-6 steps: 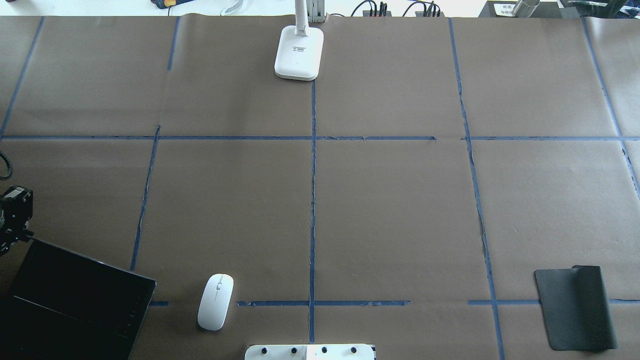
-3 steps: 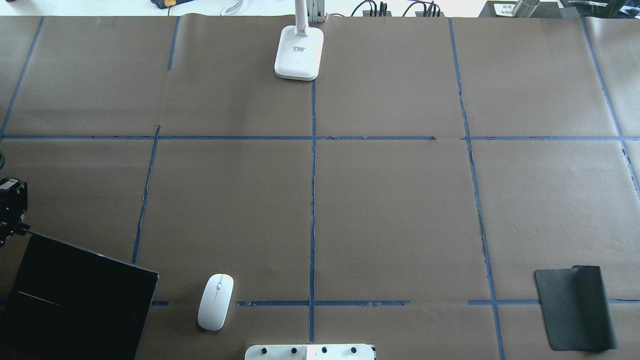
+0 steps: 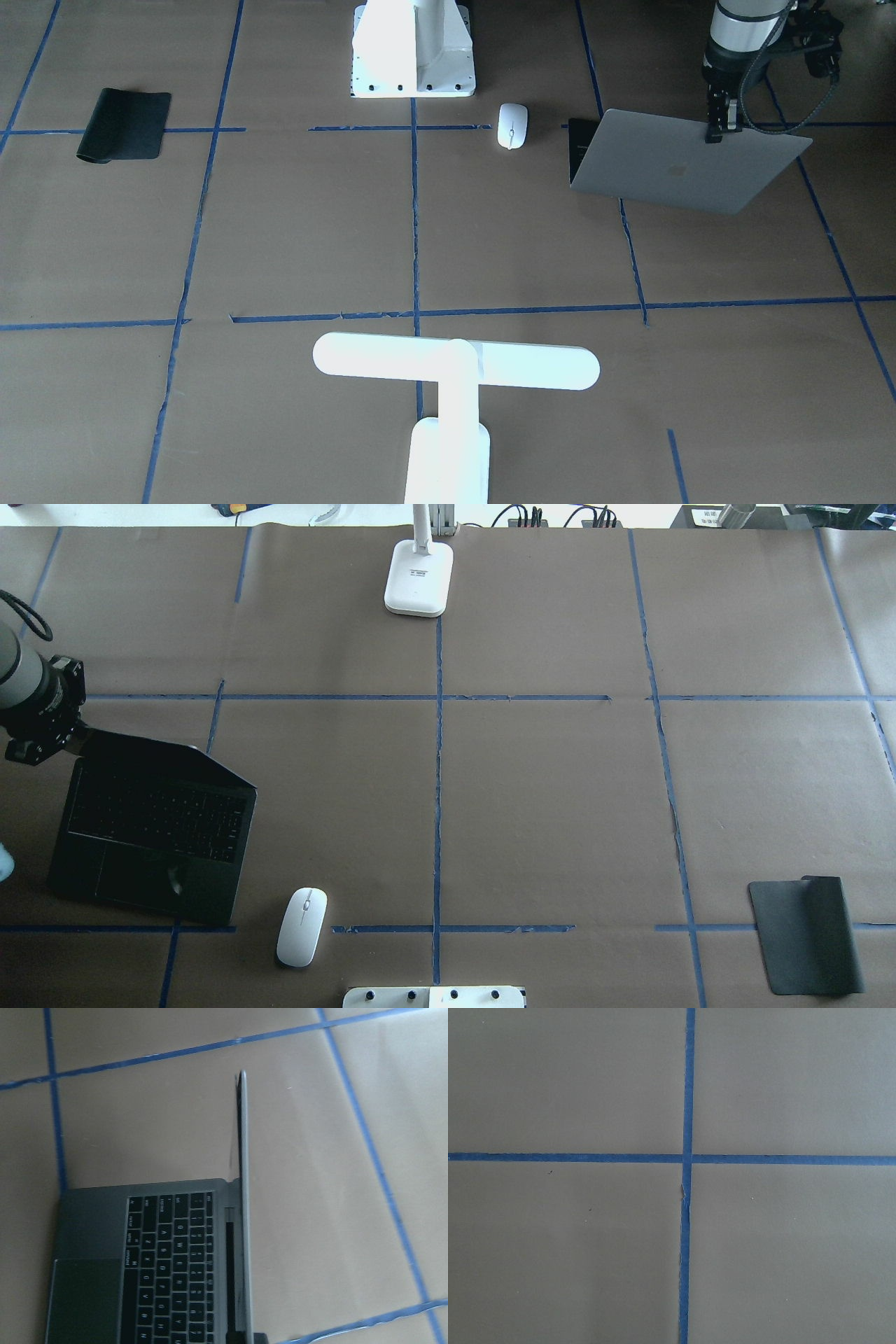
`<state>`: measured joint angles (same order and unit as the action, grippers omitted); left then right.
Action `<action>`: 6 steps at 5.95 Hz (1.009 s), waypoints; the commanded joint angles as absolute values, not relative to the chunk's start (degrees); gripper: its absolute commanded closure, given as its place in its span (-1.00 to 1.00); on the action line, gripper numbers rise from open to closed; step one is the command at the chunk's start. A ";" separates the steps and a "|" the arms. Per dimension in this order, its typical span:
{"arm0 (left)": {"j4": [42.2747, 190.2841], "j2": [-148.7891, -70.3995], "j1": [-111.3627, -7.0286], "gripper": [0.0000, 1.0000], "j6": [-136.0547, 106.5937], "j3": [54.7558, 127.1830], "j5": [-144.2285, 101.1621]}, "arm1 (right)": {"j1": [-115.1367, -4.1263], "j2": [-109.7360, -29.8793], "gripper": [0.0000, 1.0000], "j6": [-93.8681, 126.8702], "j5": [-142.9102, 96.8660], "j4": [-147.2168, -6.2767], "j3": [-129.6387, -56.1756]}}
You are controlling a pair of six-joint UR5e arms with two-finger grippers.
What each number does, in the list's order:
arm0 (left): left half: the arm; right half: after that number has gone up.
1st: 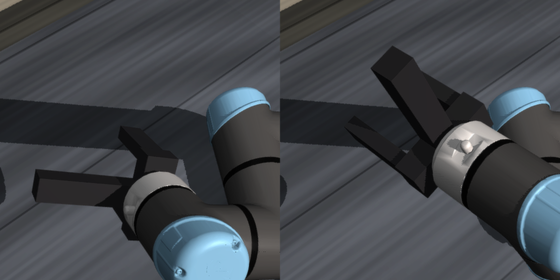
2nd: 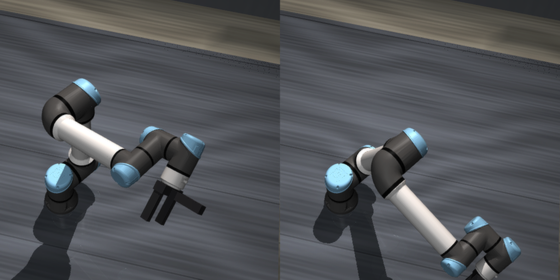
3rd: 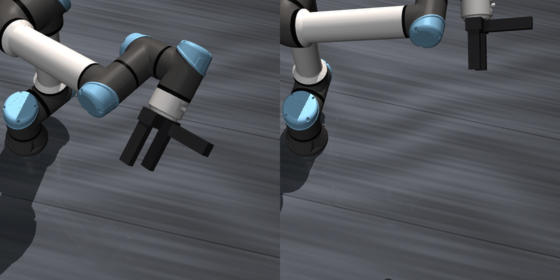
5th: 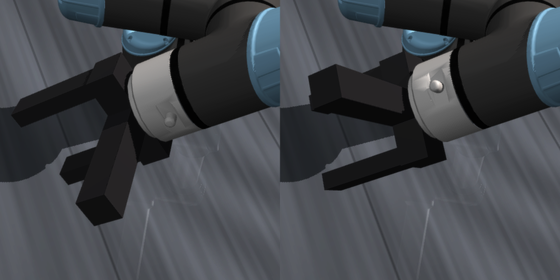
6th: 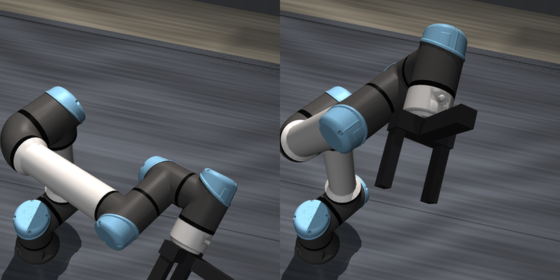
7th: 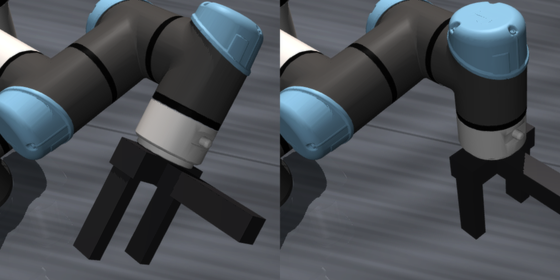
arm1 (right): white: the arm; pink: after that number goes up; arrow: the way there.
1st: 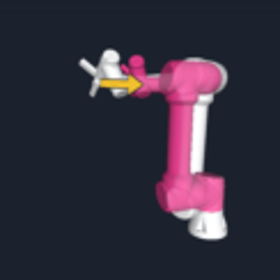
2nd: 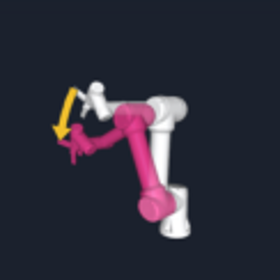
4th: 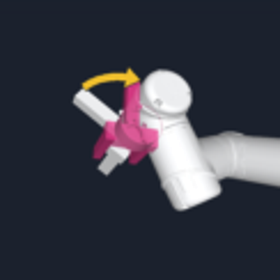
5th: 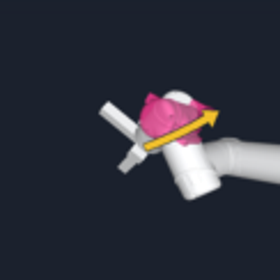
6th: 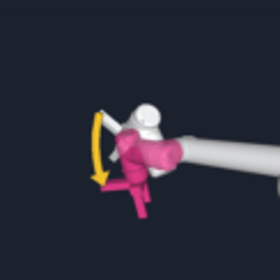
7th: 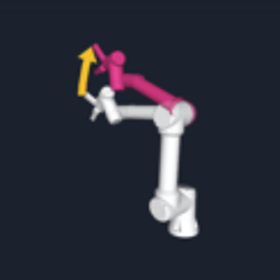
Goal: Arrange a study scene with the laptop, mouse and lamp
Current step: 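Push the laptop with the left gripper toward the table center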
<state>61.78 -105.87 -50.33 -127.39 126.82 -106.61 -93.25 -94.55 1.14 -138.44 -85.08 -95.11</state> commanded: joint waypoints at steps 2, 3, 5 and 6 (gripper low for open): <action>61.08 -118.52 -53.70 1.00 -127.26 113.78 -106.52 | -93.25 -94.48 -1.00 1.14 -138.43 -85.08 -95.01; 61.08 -121.17 -53.61 1.00 -128.14 111.21 -106.70 | -93.25 -94.48 -1.00 1.14 -138.43 -85.08 -94.92; 61.69 -129.68 -53.09 1.00 -132.59 102.97 -106.70 | -93.25 -94.48 -1.00 1.14 -138.43 -85.08 -94.75; 61.70 -132.34 -52.22 1.00 -134.89 101.96 -106.79 | -93.25 -94.48 -1.00 1.06 -138.34 -85.08 -94.66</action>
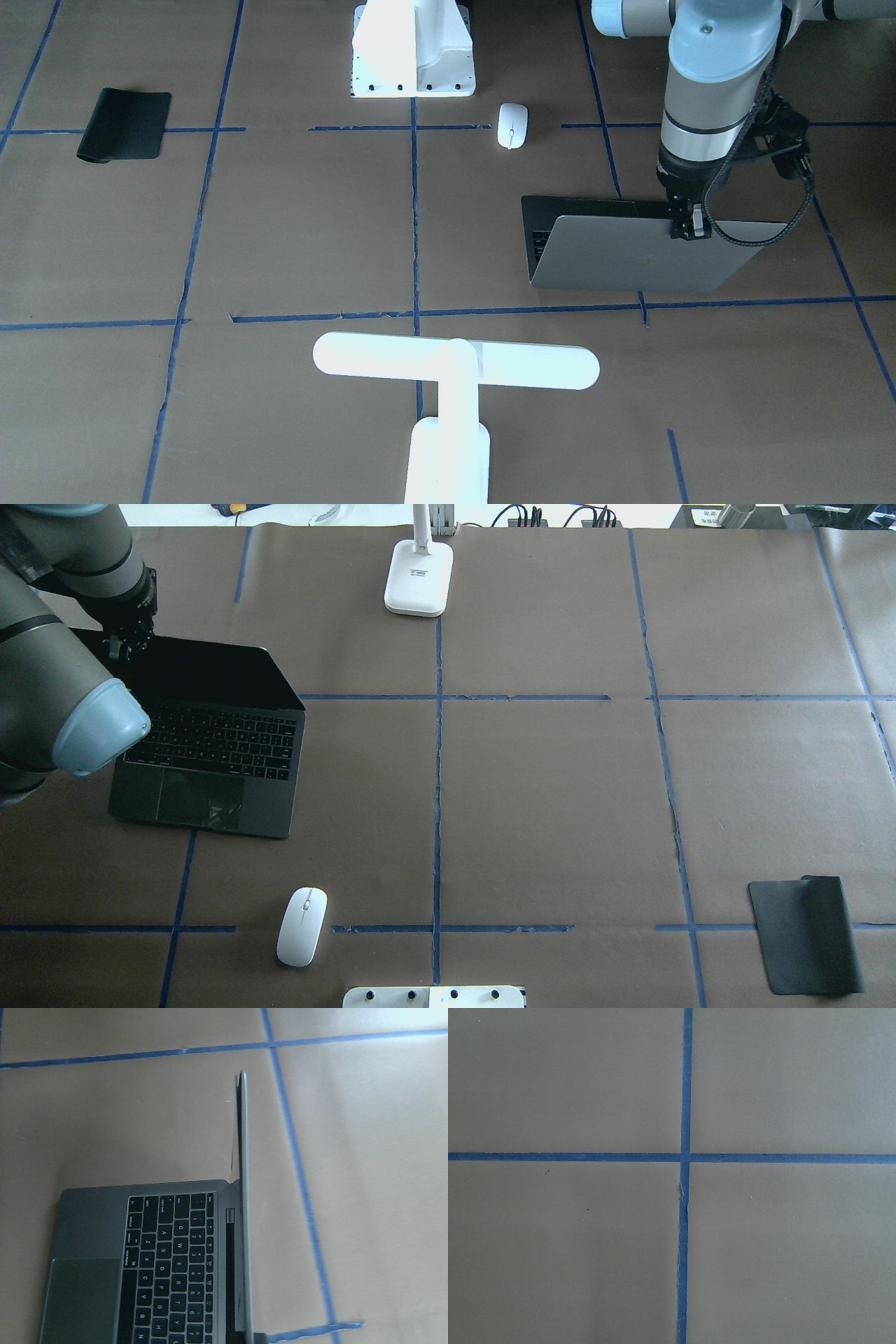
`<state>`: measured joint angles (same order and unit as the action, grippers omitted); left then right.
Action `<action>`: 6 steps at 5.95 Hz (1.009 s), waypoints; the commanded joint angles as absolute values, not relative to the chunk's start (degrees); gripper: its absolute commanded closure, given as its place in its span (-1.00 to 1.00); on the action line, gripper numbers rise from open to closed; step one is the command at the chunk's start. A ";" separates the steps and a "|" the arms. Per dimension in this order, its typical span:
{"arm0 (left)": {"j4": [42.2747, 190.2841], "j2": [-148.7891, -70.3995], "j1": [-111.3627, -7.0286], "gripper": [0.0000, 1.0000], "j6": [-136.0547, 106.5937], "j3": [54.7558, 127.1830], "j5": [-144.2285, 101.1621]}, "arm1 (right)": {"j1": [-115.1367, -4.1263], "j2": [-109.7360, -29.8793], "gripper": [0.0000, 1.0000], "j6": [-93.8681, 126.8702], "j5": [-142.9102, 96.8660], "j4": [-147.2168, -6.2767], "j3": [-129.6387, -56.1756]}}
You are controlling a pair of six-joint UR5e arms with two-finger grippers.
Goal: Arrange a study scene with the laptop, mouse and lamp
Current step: 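Push the laptop with the left gripper toward the table center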
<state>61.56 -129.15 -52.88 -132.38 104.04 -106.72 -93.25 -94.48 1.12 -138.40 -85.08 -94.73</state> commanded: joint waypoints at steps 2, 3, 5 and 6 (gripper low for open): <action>61.79 -137.53 -49.23 1.00 -139.81 98.19 -106.87 | -93.25 -94.40 -1.00 1.05 -138.34 -85.08 -94.57; 61.79 -138.94 -47.30 1.00 -142.36 98.09 -106.87 | -93.25 -94.39 -1.00 1.05 -138.17 -85.08 -94.48; 61.87 -142.81 -44.05 1.00 -148.07 95.64 -106.87 | -93.25 -94.48 -1.00 1.05 -138.16 -85.08 -94.48; 61.96 -144.13 -43.08 1.00 -150.18 95.36 -106.87 | -93.25 -94.48 -1.00 1.05 -138.16 -85.08 -94.22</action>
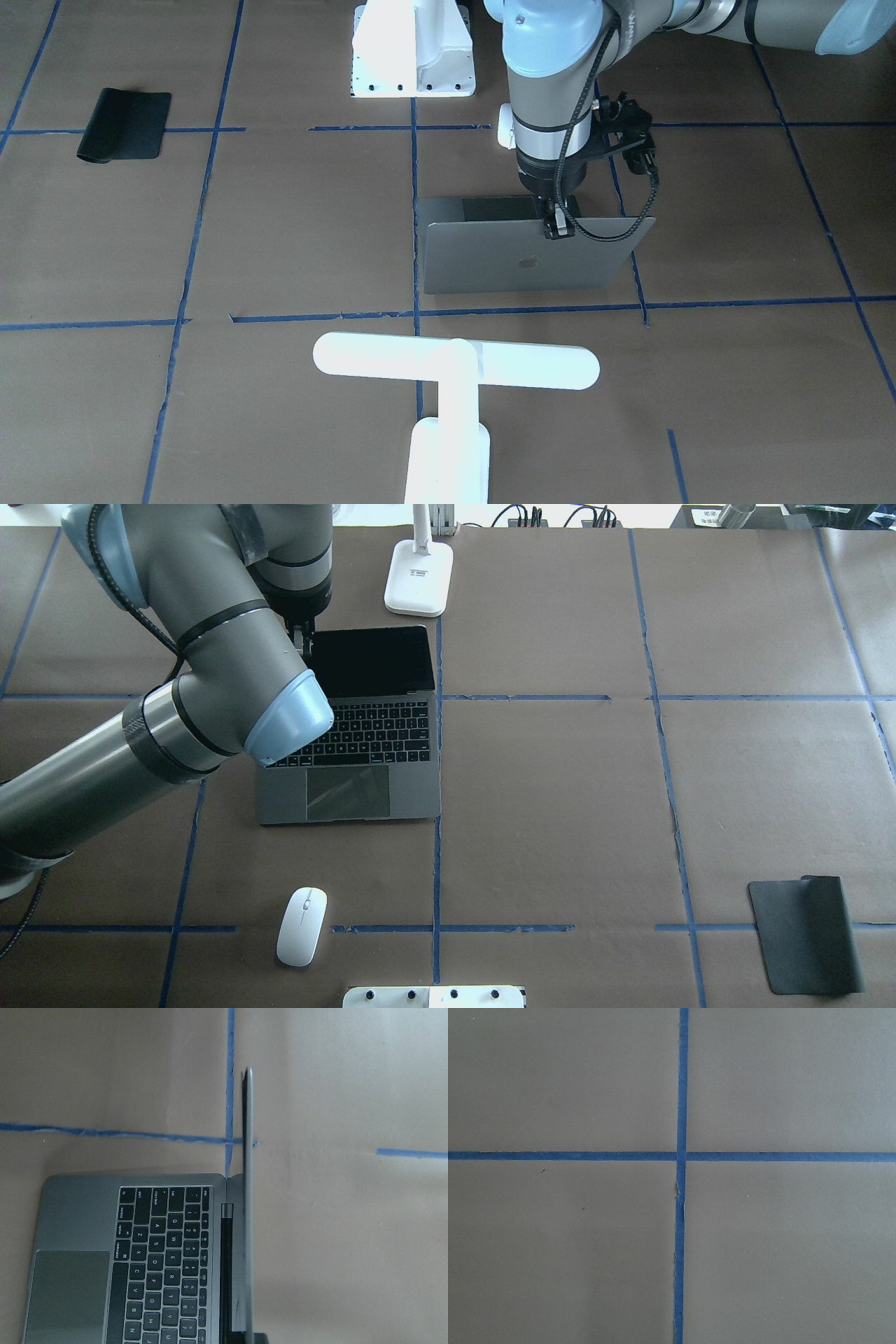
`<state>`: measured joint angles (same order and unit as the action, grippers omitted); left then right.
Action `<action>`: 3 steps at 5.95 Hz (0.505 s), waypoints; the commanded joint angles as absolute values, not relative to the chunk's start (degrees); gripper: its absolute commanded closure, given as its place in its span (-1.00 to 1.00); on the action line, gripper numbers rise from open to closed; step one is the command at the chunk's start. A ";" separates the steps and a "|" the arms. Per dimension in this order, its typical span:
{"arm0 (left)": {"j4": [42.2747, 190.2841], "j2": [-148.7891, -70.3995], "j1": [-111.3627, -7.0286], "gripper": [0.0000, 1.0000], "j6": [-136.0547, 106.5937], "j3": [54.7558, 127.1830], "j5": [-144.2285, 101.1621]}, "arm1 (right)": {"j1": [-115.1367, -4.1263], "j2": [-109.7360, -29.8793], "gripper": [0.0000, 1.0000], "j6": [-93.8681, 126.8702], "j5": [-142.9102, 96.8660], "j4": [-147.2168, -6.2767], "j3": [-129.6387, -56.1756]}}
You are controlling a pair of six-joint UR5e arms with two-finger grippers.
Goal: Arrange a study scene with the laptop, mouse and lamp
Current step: 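Push the laptop with the left gripper toward the table center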
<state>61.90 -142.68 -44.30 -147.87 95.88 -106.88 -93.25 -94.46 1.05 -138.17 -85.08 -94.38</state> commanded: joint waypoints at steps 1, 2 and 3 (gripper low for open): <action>62.14 -146.92 -42.98 1.00 -151.34 91.97 -106.87 | -93.25 -94.48 -1.00 1.05 -138.16 -85.08 -94.13; 64.84 -149.39 -42.98 1.00 -152.39 87.15 -106.87 | -93.25 -94.48 -1.00 1.05 -138.16 -85.17 -94.22; 67.39 -149.33 -42.98 1.00 -152.40 85.45 -106.79 | -93.25 -94.40 -1.00 1.05 -138.08 -85.08 -94.13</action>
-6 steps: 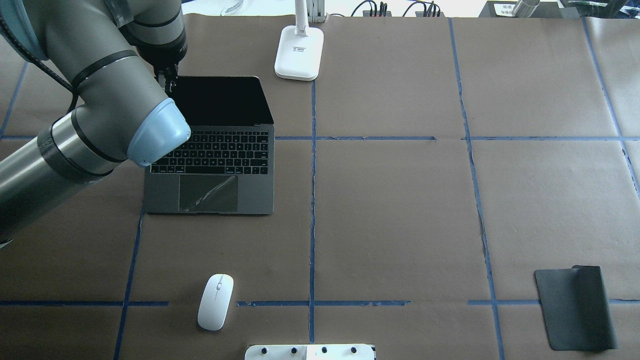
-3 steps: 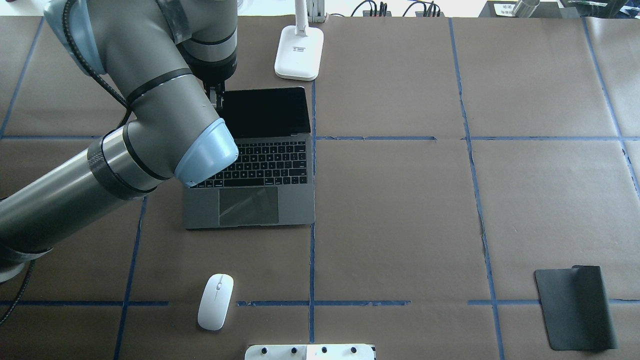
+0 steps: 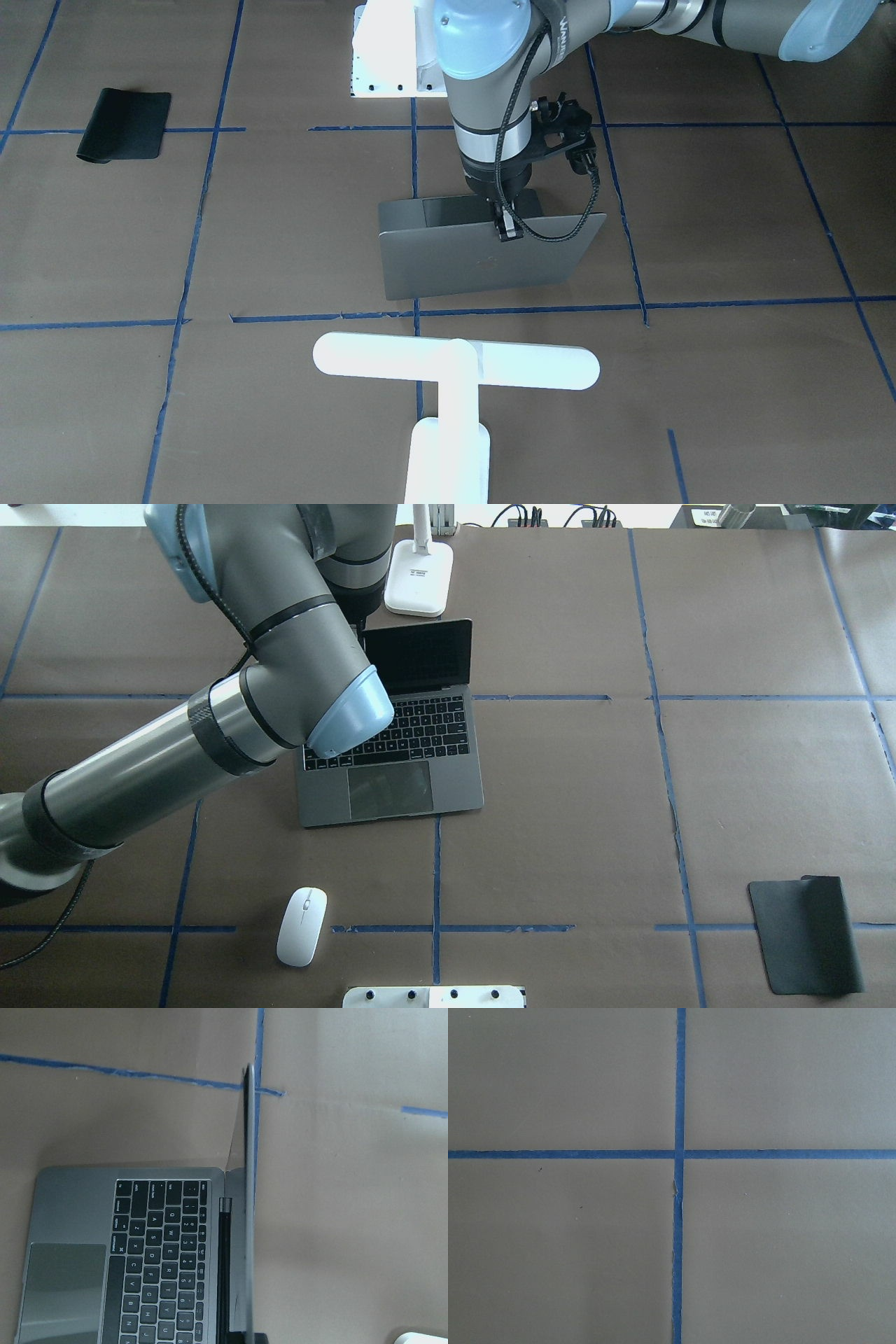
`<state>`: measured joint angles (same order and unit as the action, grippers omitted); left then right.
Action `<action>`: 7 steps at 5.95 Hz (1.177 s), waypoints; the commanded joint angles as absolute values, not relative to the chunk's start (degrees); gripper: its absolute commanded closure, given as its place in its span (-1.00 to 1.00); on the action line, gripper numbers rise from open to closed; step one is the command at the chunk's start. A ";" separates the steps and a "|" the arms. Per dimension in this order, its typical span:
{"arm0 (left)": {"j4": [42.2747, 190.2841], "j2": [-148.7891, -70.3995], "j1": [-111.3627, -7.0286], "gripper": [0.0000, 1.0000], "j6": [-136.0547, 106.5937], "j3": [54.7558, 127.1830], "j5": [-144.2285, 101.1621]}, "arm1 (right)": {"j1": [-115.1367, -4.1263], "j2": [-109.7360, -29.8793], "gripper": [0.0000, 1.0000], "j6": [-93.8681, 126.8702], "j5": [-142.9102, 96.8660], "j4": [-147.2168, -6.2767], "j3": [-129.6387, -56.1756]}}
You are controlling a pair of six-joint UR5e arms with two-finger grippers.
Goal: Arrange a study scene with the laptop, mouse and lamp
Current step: 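Push the laptop with the left gripper toward the table center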
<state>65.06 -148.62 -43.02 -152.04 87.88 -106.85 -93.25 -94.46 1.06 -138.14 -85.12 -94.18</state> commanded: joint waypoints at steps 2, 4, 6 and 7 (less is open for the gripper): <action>69.52 -149.50 -42.98 1.00 -152.40 83.94 -106.79 | -93.25 -94.39 -1.00 1.05 -138.16 -85.08 -94.22; 70.22 -149.76 -41.93 1.00 -152.32 83.94 -106.79 | -93.25 -94.39 -1.00 0.97 -138.08 -85.08 -94.13; 70.84 -150.12 -41.66 1.00 -152.23 83.94 -106.79 | -93.25 -94.31 -1.00 0.97 -138.08 -85.08 -94.13; 71.62 -150.47 -41.49 1.00 -152.40 83.85 -106.79 | -93.25 -94.31 -1.00 0.79 -138.08 -85.08 -94.04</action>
